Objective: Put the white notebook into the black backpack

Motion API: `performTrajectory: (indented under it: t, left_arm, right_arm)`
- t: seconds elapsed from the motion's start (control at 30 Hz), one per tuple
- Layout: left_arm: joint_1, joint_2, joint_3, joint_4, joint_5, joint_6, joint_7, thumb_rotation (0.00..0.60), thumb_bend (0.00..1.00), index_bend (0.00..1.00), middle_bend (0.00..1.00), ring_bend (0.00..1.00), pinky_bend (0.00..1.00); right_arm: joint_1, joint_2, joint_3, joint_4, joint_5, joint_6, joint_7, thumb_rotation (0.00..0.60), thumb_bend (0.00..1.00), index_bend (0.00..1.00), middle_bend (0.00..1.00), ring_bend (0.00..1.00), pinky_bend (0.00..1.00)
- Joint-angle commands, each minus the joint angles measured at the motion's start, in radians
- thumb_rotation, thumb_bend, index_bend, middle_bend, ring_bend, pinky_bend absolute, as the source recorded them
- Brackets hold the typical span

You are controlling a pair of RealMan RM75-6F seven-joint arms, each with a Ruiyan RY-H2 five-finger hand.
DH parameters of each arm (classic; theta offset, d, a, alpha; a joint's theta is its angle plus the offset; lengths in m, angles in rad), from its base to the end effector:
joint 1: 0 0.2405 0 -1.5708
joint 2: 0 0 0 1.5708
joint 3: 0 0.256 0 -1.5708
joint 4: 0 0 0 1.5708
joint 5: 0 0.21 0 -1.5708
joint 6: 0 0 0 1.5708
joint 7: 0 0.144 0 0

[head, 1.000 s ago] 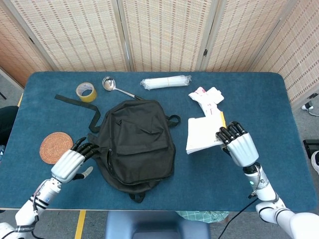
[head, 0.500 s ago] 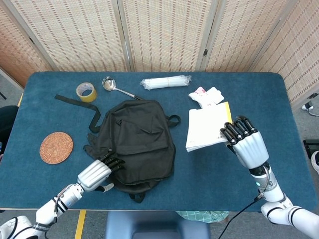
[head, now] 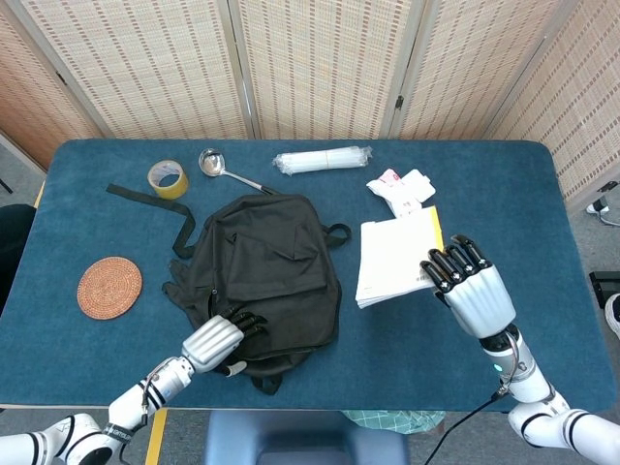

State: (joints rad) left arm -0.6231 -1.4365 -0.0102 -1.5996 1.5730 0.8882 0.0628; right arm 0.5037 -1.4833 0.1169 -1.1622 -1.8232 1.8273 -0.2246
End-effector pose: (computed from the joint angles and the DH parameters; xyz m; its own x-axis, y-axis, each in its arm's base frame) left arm -0.1644 0.2595 -0.0233 0.4814 0.4194 0.7697 0.7774 -0.6099 -0.1539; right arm -0.1932 -0.2825 0.1106 0.3218 0.6191 0.7163 -0.5888 -0.4615 0.6635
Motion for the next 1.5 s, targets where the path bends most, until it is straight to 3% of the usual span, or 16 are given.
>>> performTrajectory:
  t: [0.03,0.3,0.63,0.87,1.03,1.27,1.5]
  left_arm:
    - [-0.008,-0.017,-0.002,0.006,-0.023,-0.012,0.006,0.6,0.36,0.28,0.18,0.18,0.0]
    - [-0.013,-0.08,-0.026,0.051,-0.082,0.004,0.005,0.6,0.36,0.29,0.18,0.18,0.0]
    - [-0.001,-0.114,-0.046,0.097,-0.115,0.046,-0.113,0.6,0.39,0.46,0.25,0.24,0.0]
    - [0.008,-0.16,-0.053,0.152,-0.11,0.084,-0.229,0.6,0.54,0.59,0.35,0.32,0.0]
    - [0.003,-0.164,-0.071,0.162,-0.123,0.084,-0.29,0.6,0.58,0.61,0.37,0.34,0.0]
    - [-0.023,-0.115,-0.141,0.111,-0.168,0.079,-0.33,0.6,0.58,0.61,0.37,0.34,0.0]
    - [-0.101,-0.076,-0.268,0.08,-0.322,0.002,-0.288,0.6,0.58,0.6,0.37,0.33,0.0]
  right_arm:
    - [-0.003,-0.003,0.003,0.006,0.001,-0.003,0.005,0.6,0.45,0.93,0.57,0.53,0.4]
    - [-0.011,-0.016,0.006,0.03,0.005,-0.015,0.024,0.6,0.45,0.93,0.57,0.53,0.4]
    - [-0.018,-0.036,0.01,0.054,0.01,-0.026,0.039,0.6,0.45,0.93,0.57,0.53,0.4]
    - [-0.021,-0.045,0.013,0.06,0.011,-0.029,0.044,0.6,0.45,0.93,0.57,0.53,0.4]
    - [-0.027,-0.046,0.013,0.058,0.007,-0.02,0.05,0.6,0.45,0.93,0.57,0.53,0.4]
    - [-0.039,-0.038,0.008,0.032,-0.025,0.023,0.063,0.6,0.45,0.94,0.57,0.53,0.4]
    - [-0.05,-0.023,-0.004,-0.01,-0.083,0.075,0.059,0.6,0.45,0.94,0.57,0.53,0.4]
